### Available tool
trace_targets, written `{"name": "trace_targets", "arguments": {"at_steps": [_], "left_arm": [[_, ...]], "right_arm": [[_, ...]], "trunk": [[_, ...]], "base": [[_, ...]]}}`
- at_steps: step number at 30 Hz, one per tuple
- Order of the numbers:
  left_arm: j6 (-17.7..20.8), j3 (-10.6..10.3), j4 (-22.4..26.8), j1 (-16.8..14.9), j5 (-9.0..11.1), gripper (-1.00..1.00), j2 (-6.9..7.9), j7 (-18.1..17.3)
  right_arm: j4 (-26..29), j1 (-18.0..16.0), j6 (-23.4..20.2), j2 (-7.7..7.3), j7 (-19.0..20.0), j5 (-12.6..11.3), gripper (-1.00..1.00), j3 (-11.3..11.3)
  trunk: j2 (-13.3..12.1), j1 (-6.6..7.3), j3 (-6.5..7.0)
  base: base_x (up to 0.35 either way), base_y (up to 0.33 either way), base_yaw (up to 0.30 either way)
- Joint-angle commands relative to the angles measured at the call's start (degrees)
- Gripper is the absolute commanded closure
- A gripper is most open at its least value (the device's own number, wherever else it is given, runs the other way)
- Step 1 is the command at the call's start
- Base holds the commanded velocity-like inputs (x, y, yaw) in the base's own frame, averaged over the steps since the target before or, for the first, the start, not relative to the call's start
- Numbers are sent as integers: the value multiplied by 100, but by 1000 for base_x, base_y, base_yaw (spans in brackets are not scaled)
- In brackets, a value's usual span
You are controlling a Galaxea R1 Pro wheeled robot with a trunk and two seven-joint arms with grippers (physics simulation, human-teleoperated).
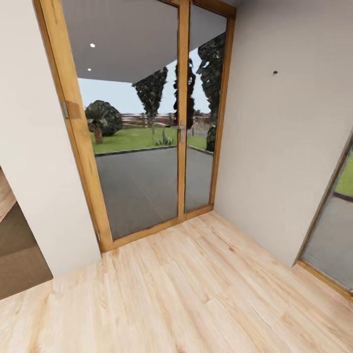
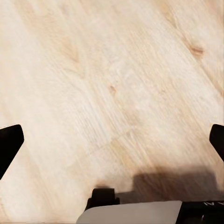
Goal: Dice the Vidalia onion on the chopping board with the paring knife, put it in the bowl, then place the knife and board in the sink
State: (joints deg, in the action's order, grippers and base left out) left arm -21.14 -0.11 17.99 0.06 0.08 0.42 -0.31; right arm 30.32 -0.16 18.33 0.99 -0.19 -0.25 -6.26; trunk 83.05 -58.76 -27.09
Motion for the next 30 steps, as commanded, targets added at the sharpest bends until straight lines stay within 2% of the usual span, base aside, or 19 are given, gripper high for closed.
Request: {"name": "trace_targets", "arguments": {"at_steps": [1,17,30], "left_arm": [[-15,-2,3,1,1,-100,2,-3],[-41,2,3,-1,1,-100,2,-4],[-136,1,-14,2,1,-100,2,-1]], "right_arm": [[1,-2,12,-2,2,-2,-100,-15],[0,-2,12,-36,2,-27,-100,-15],[0,-2,12,-37,2,-28,-100,-15]], "trunk": [[3,3,-5],[3,3,-5],[3,3,-5]], "base": [[-330,-130,-272],[-317,-126,-272],[-22,-8,-272]]}}
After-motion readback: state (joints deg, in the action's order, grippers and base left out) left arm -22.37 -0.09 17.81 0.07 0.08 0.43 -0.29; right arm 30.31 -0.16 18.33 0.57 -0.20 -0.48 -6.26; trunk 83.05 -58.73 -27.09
